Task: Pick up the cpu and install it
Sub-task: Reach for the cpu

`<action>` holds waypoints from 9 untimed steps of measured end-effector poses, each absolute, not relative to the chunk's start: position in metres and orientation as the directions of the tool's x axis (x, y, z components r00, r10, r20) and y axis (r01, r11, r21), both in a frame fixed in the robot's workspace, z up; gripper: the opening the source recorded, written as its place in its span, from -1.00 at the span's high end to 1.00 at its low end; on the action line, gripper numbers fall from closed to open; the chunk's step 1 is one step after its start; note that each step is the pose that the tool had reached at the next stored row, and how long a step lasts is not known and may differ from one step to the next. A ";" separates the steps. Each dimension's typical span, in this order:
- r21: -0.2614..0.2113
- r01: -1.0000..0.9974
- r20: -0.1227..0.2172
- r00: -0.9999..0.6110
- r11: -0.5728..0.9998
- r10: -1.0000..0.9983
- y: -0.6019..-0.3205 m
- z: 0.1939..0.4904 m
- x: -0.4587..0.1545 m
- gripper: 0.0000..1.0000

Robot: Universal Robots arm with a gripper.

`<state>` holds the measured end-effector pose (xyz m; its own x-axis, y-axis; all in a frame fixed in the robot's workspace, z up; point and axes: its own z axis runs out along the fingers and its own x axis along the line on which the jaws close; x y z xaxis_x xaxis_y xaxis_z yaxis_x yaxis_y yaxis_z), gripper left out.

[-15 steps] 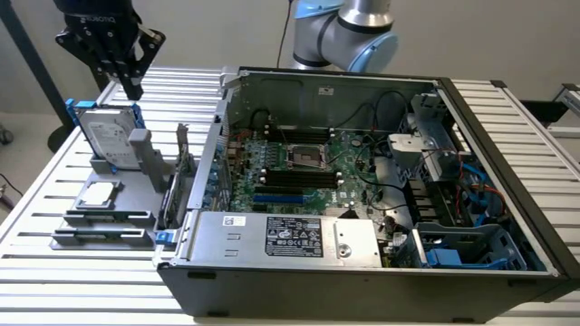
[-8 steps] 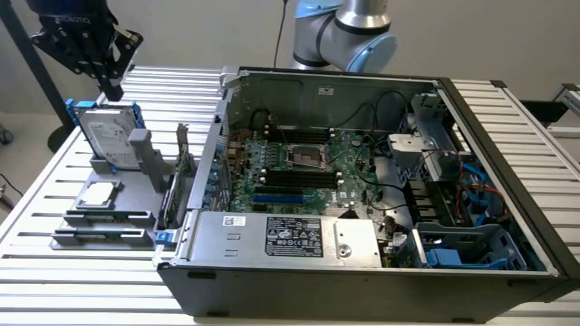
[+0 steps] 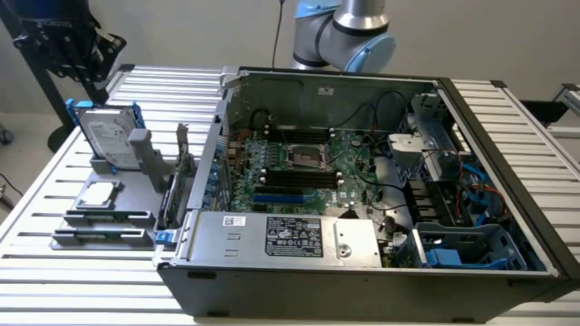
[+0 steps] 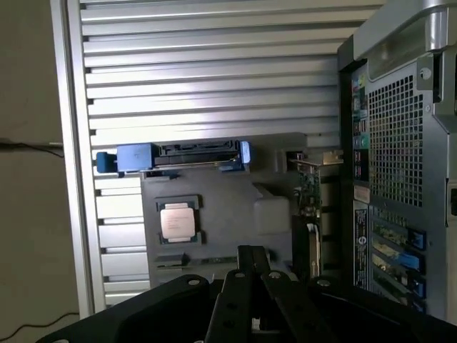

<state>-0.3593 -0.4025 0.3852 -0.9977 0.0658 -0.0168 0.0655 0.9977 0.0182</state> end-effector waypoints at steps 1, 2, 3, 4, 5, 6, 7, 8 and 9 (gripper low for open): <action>0.018 0.064 -0.017 -0.998 0.998 0.065 -0.402 0.384 -0.362 0.79; 0.017 0.063 -0.016 -0.998 0.998 0.064 -0.402 0.384 -0.364 0.79; 0.016 0.062 -0.016 -0.998 0.998 0.062 -0.402 0.383 -0.366 0.79; 0.015 0.061 -0.015 -0.998 0.998 0.061 -0.402 0.382 -0.369 0.79; 0.015 0.060 -0.015 -0.998 0.998 0.060 -0.402 0.381 -0.371 0.79; 0.014 0.059 -0.015 -0.998 0.998 0.059 -0.402 0.381 -0.374 0.79; 0.013 0.058 -0.014 -0.998 0.998 0.058 -0.402 0.380 -0.376 0.79; 0.013 0.057 -0.014 -0.998 0.998 0.057 -0.403 0.379 -0.379 0.79; 0.012 0.056 -0.014 -0.998 0.998 0.056 -0.402 0.378 -0.381 0.79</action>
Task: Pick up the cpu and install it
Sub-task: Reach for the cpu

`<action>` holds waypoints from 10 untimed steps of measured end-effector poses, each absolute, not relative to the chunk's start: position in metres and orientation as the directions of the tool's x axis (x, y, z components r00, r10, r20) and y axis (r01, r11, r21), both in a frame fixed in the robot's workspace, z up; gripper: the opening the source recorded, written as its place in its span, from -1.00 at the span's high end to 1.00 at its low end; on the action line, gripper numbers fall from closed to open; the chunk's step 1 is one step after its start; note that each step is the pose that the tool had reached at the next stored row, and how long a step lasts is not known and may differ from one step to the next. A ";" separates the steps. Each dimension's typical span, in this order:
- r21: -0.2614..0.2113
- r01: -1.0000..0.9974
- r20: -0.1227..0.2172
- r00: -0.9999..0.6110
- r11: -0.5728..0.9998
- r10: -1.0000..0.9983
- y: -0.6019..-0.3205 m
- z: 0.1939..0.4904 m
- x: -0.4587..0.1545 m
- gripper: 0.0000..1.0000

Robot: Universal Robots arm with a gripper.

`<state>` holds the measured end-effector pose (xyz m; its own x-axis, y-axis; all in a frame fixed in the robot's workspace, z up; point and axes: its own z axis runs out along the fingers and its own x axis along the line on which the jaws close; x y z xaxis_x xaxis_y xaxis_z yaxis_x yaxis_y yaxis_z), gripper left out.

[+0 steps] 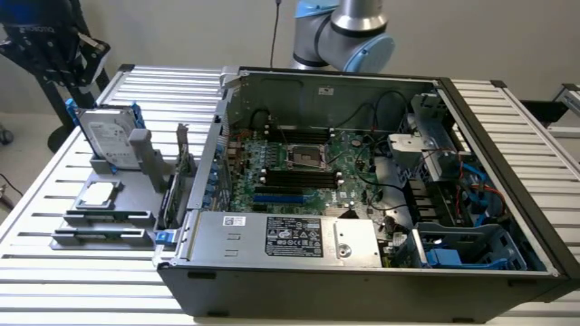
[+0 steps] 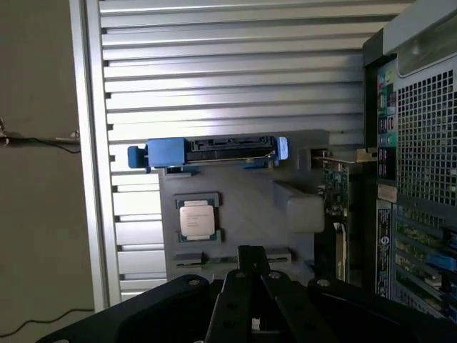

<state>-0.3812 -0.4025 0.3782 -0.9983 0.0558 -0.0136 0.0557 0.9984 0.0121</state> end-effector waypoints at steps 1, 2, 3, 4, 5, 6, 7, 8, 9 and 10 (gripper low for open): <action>0.011 0.054 -0.013 -0.998 0.998 0.055 -0.402 0.377 -0.384 0.79; 0.011 0.053 -0.013 -0.998 0.999 0.053 -0.403 0.377 -0.386 0.79; 0.010 0.052 -0.013 -0.999 0.999 0.052 -0.402 0.376 -0.389 0.79; 0.009 0.051 -0.012 -0.999 0.999 0.051 -0.402 0.375 -0.391 0.79; 0.009 0.049 -0.012 -0.999 0.999 0.050 -0.402 0.374 -0.394 0.79; 0.008 0.048 -0.012 -0.999 0.999 0.048 -0.402 0.373 -0.396 0.79; 0.007 0.047 -0.012 -0.999 0.999 0.047 -0.402 0.373 -0.399 0.79; 0.006 0.045 -0.011 -0.999 0.999 0.046 -0.402 0.372 -0.401 0.79; 0.006 0.044 -0.011 -0.999 0.999 0.044 -0.402 0.371 -0.403 0.79; 0.005 0.042 -0.011 -0.999 0.999 0.042 -0.402 0.370 -0.406 0.79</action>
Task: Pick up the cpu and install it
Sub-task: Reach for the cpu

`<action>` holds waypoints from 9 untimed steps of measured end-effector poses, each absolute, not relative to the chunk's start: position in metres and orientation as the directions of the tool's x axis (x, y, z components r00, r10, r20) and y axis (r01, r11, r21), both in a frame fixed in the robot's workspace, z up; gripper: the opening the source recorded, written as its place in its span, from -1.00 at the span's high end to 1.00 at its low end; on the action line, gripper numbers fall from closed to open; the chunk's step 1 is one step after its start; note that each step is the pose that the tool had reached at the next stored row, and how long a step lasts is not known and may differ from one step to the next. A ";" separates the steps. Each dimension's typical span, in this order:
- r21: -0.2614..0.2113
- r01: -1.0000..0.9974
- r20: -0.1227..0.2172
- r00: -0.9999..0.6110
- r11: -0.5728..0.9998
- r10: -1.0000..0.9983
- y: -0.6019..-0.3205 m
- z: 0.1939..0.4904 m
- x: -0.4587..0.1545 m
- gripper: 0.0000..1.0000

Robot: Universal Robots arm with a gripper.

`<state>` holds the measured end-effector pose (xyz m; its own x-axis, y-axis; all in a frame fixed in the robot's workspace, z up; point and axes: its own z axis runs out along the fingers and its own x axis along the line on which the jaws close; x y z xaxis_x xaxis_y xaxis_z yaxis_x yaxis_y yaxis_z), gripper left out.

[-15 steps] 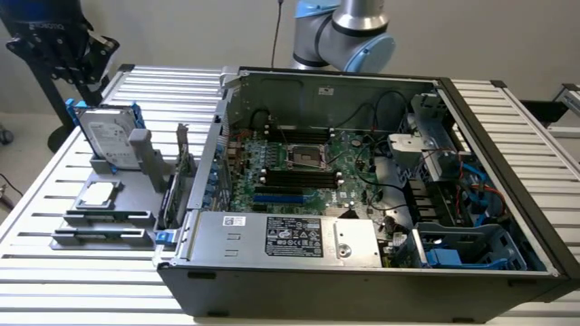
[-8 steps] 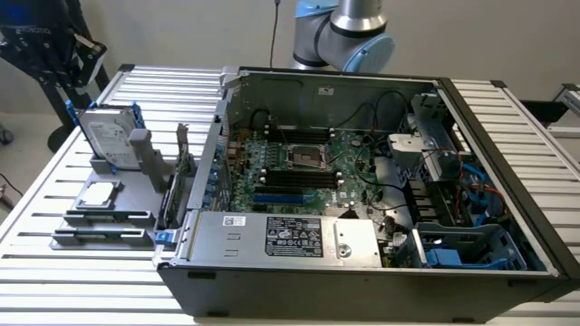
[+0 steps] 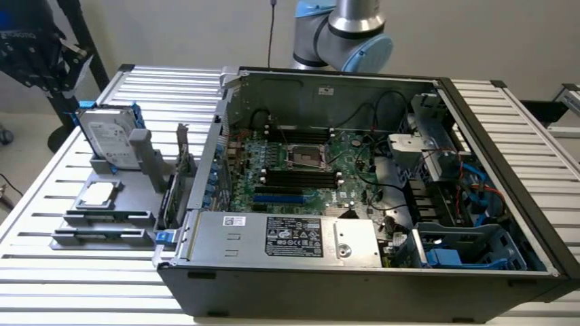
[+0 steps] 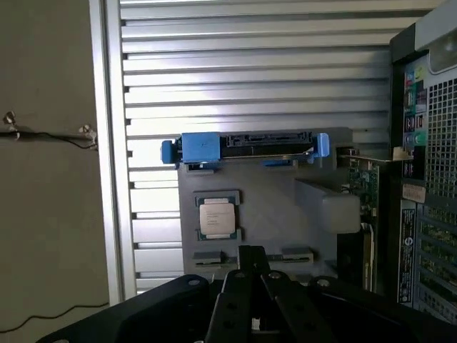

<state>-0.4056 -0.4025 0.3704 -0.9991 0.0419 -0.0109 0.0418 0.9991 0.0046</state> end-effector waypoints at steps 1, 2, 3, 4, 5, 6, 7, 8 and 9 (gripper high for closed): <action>0.004 0.040 -0.011 -0.999 0.999 0.040 -0.402 0.369 -0.408 0.79; 0.003 0.037 -0.011 -0.999 0.999 0.037 -0.402 0.369 -0.410 0.79; 0.002 0.035 -0.011 -0.999 0.999 0.035 -0.402 0.368 -0.413 0.79; 0.001 0.032 -0.011 -0.999 0.999 0.032 -0.402 0.367 -0.415 0.79; 0.000 0.028 -0.011 -1.000 1.000 0.028 -0.402 0.366 -0.417 0.79; 0.000 0.023 -0.011 -1.000 1.000 0.023 -0.402 0.365 -0.419 0.79; 0.000 0.017 -0.011 -1.000 1.000 0.017 -0.402 0.364 -0.420 0.79; 0.000 0.010 -0.011 -1.000 1.000 0.010 -0.402 0.362 -0.422 0.79; 0.000 0.003 -0.011 -1.000 1.000 0.003 -0.402 0.361 -0.423 0.79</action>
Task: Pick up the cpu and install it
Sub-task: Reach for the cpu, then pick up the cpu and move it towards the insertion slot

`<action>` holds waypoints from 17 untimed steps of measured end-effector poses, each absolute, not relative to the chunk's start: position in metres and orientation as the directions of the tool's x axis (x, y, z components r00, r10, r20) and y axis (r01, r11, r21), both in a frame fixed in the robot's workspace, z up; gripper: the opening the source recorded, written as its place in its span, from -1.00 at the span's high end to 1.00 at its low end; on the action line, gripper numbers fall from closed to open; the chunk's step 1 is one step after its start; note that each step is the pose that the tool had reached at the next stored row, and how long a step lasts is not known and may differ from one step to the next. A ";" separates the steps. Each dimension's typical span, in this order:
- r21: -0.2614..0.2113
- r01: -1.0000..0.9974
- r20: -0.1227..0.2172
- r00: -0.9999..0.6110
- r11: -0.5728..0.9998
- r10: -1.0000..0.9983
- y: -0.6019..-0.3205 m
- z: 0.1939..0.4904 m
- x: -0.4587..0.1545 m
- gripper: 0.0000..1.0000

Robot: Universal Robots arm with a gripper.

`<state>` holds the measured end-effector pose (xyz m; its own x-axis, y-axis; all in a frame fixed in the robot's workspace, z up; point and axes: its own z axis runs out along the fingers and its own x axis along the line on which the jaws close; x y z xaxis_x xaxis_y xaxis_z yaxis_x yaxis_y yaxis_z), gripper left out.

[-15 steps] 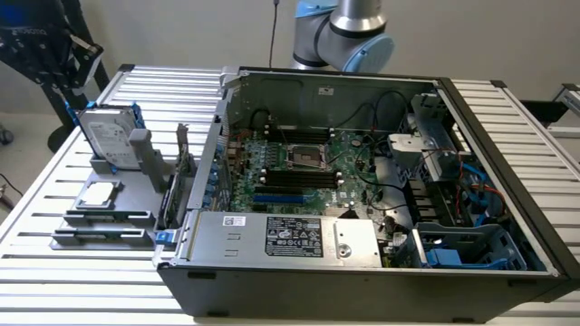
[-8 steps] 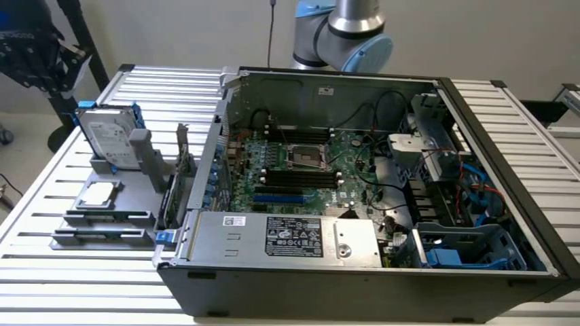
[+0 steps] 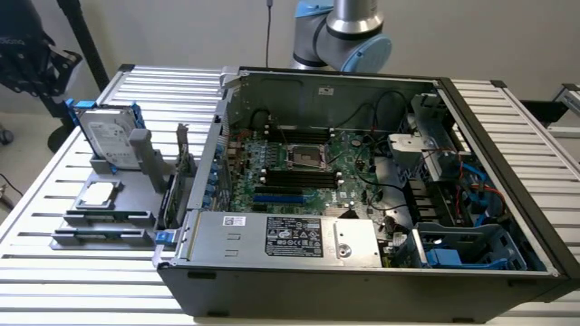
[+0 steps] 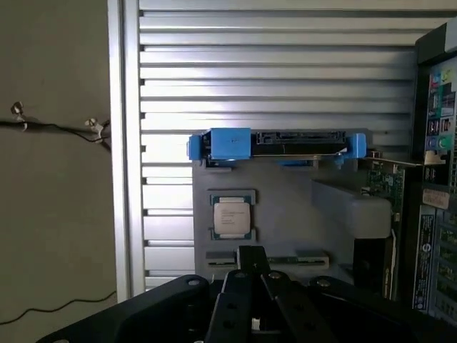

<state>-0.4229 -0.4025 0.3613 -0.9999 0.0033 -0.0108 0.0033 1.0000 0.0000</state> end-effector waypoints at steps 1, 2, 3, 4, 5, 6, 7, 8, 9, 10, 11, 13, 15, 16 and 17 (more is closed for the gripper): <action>0.000 -0.004 -0.011 -1.000 1.000 -0.004 -0.402 0.360 -0.424 0.79; 0.000 -0.011 -0.011 -1.000 1.000 -0.011 -0.402 0.359 -0.425 0.79; 0.000 -0.018 -0.011 -1.000 1.000 -0.018 -0.402 0.359 -0.426 0.79; 0.000 -0.024 -0.011 -1.000 1.000 -0.024 -0.402 0.358 -0.426 0.79; 0.000 -0.028 -0.010 -1.000 1.000 -0.028 -0.402 0.358 -0.426 0.79; 0.000 -0.030 -0.010 -1.000 1.000 -0.030 -0.402 0.358 -0.426 0.79; 0.000 -0.030 -0.010 -1.000 1.000 -0.030 -0.402 0.358 -0.426 0.79; 0.000 -0.030 -0.010 -1.000 1.000 -0.030 -0.402 0.358 -0.426 0.79; 0.000 -0.030 -0.010 -1.000 1.000 -0.030 -0.402 0.358 -0.426 0.79; 0.000 -0.030 -0.010 -1.000 1.000 -0.030 -0.402 0.358 -0.426 0.79; 0.000 -0.030 -0.010 -1.000 1.000 -0.030 -0.402 0.358 -0.426 0.79; 0.000 -0.030 -0.010 -1.000 1.000 -0.030 -0.402 0.358 -0.426 0.79; 0.000 -0.030 -0.010 -1.000 1.000 -0.030 -0.402 0.358 -0.426 0.79; 0.000 -0.030 -0.010 -1.000 1.000 -0.030 -0.402 0.358 -0.426 0.79; 0.000 -0.030 -0.010 -1.000 1.000 -0.030 -0.402 0.358 -0.426 0.79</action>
<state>-0.4264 -0.4024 0.3579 -0.9995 -0.0296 -0.0104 -0.0296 0.9996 0.0000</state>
